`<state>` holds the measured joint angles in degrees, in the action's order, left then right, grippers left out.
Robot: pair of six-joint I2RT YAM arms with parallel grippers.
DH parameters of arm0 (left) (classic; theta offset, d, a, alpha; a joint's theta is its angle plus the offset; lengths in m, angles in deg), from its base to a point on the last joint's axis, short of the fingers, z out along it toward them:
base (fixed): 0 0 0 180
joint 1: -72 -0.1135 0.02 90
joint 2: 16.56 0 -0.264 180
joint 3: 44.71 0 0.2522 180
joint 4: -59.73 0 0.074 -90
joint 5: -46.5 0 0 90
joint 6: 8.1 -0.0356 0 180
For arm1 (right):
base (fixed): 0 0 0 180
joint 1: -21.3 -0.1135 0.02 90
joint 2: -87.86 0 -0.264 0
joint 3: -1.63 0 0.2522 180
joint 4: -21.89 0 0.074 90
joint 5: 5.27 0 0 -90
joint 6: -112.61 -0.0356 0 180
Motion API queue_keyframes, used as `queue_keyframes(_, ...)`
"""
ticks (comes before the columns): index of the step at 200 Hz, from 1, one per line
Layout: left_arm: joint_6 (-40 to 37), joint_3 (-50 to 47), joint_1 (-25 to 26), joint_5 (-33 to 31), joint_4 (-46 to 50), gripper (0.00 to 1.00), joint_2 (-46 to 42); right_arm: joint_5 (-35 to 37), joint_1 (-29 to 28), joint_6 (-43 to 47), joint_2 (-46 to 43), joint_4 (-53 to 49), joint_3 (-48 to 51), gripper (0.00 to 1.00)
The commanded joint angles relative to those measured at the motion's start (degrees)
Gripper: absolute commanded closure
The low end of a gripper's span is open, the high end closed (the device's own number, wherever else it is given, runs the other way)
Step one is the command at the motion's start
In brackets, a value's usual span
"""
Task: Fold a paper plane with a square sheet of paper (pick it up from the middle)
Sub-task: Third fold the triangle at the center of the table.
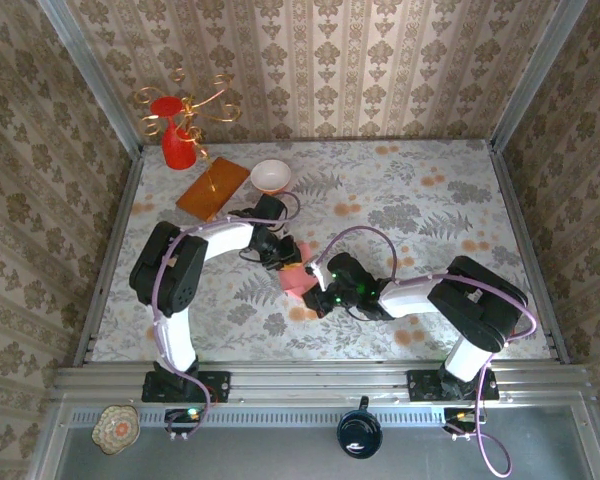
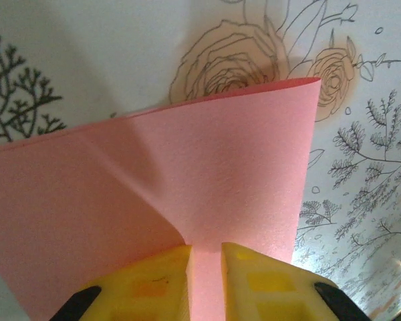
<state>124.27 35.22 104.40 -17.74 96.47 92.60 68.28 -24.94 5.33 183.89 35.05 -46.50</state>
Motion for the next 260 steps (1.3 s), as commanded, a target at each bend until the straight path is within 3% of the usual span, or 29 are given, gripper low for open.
queue_keyframes(1,-2.5,1.0,0.7,-1.1,3.8,0.81,2.1,3.4,0.8,-3.8,-0.1,-1.1,-1.0,1.00)
queue_keyframes(67,-3.3,1.3,0.8,-0.6,4.2,0.82,2.8,7.8,2.2,-5.9,-0.7,-4.2,-1.9,1.00)
queue_keyframes(260,-3.3,1.2,0.9,-0.1,3.8,0.83,2.6,8.7,2.6,-5.7,1.5,-7.1,-4.0,1.00)
